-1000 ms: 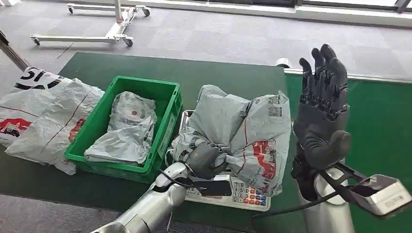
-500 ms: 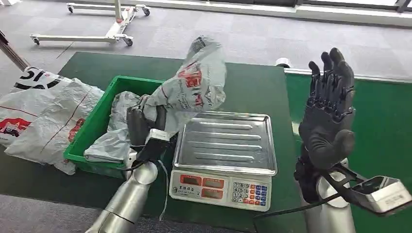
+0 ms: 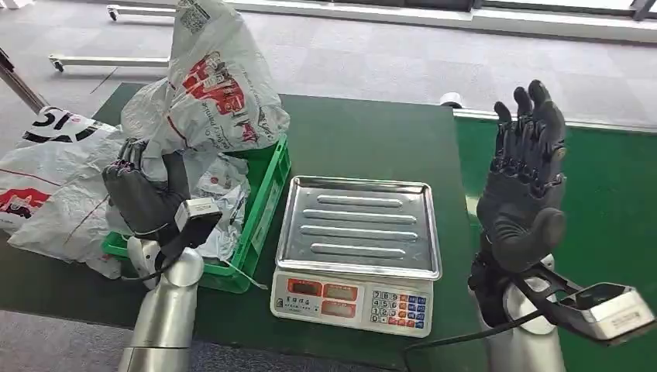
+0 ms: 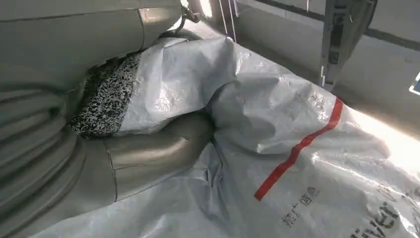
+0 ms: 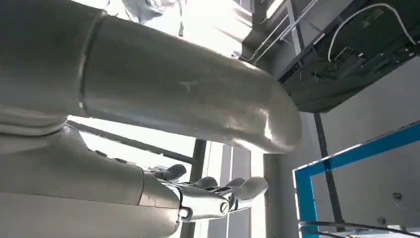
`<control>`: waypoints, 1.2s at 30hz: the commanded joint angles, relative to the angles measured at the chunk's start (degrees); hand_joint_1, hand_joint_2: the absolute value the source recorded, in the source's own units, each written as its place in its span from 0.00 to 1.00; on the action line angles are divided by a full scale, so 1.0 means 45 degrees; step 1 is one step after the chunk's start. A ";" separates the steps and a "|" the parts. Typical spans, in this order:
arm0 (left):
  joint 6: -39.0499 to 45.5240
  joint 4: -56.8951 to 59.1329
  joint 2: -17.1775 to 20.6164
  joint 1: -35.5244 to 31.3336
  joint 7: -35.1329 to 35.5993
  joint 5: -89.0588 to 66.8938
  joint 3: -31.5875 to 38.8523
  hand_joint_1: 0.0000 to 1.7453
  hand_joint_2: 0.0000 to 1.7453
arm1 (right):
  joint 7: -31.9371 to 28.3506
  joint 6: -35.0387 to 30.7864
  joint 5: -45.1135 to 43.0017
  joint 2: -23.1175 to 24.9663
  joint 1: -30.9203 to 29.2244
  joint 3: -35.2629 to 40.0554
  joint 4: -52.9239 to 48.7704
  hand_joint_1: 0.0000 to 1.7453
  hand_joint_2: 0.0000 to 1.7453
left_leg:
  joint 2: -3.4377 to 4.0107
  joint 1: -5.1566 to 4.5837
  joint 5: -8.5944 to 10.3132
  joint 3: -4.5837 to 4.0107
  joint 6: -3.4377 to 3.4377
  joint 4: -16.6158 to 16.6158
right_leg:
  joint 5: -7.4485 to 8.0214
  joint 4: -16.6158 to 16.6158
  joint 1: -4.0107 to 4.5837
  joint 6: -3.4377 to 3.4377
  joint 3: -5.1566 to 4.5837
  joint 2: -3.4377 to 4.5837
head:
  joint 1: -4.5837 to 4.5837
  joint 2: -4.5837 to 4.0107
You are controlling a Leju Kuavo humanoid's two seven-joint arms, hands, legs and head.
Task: Moved the parcel from conveyor to table for the left to box.
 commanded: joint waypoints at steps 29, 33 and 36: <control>-0.1790 0.7207 0.1499 -0.1988 1.0710 -0.9819 -0.0183 0.00 0.00 | -0.0005 0.0460 0.0497 -0.0109 0.0414 -0.0453 -0.0130 0.00 0.00 | -0.0017 0.0000 0.0039 0.0000 -0.0007 -0.0009 | 0.0033 -0.0012 -0.0006 -0.0023 -0.0023 0.0087 | 0.0000 0.0000; -0.2065 0.7167 0.1470 -0.2005 1.0413 -0.9741 -0.0252 0.00 0.00 | -0.0005 0.0454 0.0542 -0.0077 0.0371 -0.0483 -0.0079 0.00 0.00 | -0.0022 0.0001 0.0036 -0.0010 -0.0006 -0.0010 | 0.0037 -0.0013 -0.0004 -0.0030 -0.0032 0.0103 | 0.0005 0.0000; -0.2065 0.7167 0.1470 -0.2005 1.0413 -0.9741 -0.0252 0.00 0.00 | -0.0005 0.0454 0.0542 -0.0077 0.0371 -0.0483 -0.0079 0.00 0.00 | -0.0032 0.0006 0.0042 -0.0023 -0.0007 -0.0012 | 0.0042 -0.0017 0.0002 -0.0030 -0.0044 0.0099 | 0.0005 0.0000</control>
